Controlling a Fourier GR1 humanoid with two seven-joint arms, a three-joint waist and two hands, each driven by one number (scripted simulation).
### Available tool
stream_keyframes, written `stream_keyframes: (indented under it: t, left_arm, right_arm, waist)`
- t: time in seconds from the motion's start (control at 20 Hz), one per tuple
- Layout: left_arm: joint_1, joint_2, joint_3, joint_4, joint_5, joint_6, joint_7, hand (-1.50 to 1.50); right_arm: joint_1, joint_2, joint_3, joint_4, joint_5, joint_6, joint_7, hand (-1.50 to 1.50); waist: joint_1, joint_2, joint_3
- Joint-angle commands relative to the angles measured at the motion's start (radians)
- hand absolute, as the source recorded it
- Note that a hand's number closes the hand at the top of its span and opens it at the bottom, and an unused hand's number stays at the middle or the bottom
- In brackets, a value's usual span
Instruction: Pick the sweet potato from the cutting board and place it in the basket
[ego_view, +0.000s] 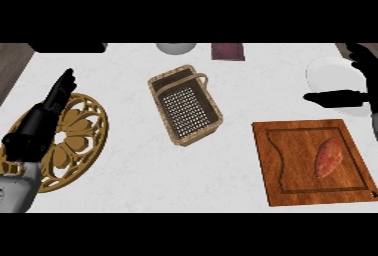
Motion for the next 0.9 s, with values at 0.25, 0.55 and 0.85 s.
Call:
stream_keyframes:
  t: [0.25, 0.55, 0.85]
  left_arm:
    - [0.026, 0.006, 0.01, -0.015, 0.005, -0.011, -0.011, 0.0]
    - [0.031, -0.007, 0.012, -0.049, 0.0, -0.023, 0.004, 0.0]
    - [0.005, -0.043, 0.036, 0.033, -0.031, -0.05, -0.053, 0.0]
  right_arm:
    - [-0.117, -0.296, 0.11, -0.062, -0.173, 0.689, 0.317, -1.5]
    - [-0.159, -0.327, 0.053, -0.089, -0.343, 0.911, 0.489, -1.5]
    - [-0.104, -0.295, -0.016, -0.042, -0.296, 0.964, 0.467, -1.5]
  waist:
    - [0.016, -0.002, 0.006]
    - [0.009, 0.002, 0.011]
    - [0.009, 0.008, 0.011]
